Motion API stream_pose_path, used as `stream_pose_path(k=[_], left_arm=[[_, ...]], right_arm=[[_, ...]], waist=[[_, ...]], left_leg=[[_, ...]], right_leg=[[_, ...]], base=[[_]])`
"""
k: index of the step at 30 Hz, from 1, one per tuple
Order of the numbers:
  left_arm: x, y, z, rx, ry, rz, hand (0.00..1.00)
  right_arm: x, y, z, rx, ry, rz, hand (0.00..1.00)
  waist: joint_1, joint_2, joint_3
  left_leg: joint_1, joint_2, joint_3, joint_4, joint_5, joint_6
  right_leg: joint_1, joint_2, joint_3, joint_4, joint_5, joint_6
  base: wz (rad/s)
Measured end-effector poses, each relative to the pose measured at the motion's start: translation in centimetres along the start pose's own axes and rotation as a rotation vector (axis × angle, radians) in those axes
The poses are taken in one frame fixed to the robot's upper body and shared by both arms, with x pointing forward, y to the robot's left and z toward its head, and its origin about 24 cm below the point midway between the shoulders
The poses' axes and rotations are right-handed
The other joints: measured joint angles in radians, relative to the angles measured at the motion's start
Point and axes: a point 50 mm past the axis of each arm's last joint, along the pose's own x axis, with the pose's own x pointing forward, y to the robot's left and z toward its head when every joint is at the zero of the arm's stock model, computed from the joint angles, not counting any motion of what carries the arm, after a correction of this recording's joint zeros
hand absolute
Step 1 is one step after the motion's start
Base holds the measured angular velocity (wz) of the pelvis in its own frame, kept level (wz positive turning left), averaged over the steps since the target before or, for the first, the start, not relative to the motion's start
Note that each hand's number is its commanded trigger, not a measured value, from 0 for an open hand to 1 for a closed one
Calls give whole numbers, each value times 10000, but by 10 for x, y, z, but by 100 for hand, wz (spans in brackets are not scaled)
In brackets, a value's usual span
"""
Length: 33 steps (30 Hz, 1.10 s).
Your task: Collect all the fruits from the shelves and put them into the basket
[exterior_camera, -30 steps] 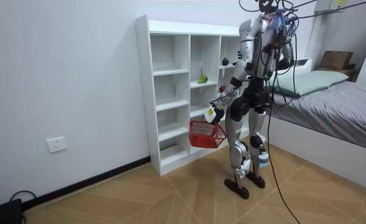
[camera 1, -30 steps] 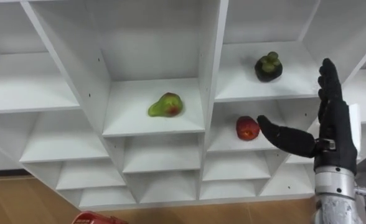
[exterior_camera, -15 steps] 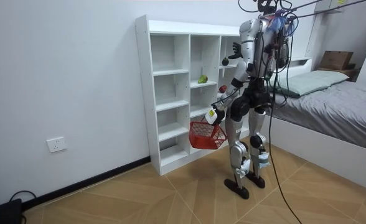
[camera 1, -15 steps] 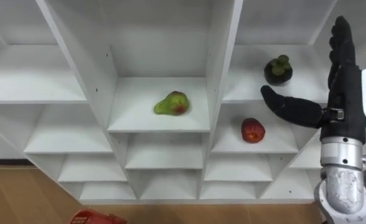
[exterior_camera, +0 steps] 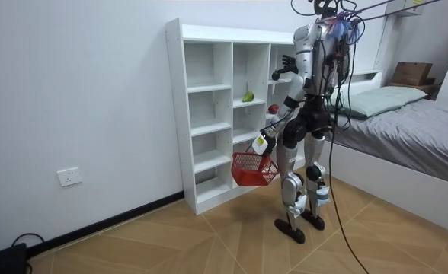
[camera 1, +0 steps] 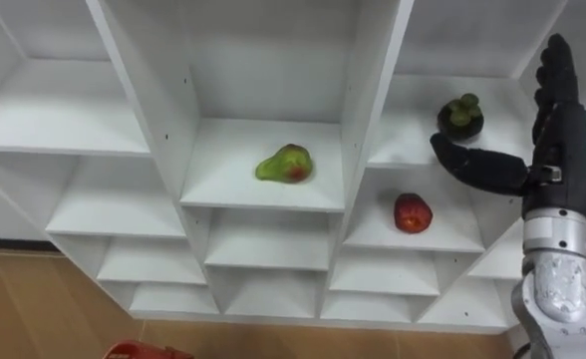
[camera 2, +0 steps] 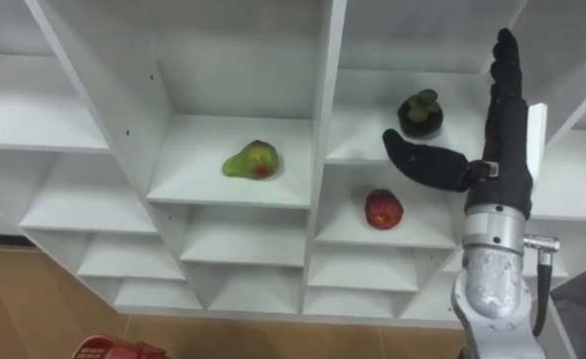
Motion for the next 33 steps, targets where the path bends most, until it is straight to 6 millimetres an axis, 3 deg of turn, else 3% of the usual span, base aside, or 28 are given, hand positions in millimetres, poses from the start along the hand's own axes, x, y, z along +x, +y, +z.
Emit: stream_pose_path(k=[6, 18, 25, 33], left_arm=[[0, 1, 3, 30, -107, 15, 100], [0, 0, -2, 436, 310, -131, 100], [0, 1, -2, 424, 329, -178, 100], [-1, 2, 0, 539, 331, -253, 100]], right_arm=[[10, 0, -8, -119, 354, -143, 0], [21, -3, -18, -223, 880, -237, 0], [23, -3, -18, -196, 945, -250, 0], [38, 1, -12, -428, 940, 388, 0]], waist=[[-3, -79, 18], [11, 46, -3], [64, 57, -15], [54, 48, 5]], left_leg=[[75, -1, 16, -4, -1, 1], [-17, -3, -71, 6, -1, 1], [-11, -11, -98, 12, 2, 1], [19, -23, -159, 33, 7, 1]], right_leg=[[71, -10, -15, 6, 13, 2], [18, -19, -107, 15, 20, -6], [27, -66, -131, 5, 20, -6], [87, -69, -166, 10, 20, -6]], base=[[0], [1], [0], [0]])
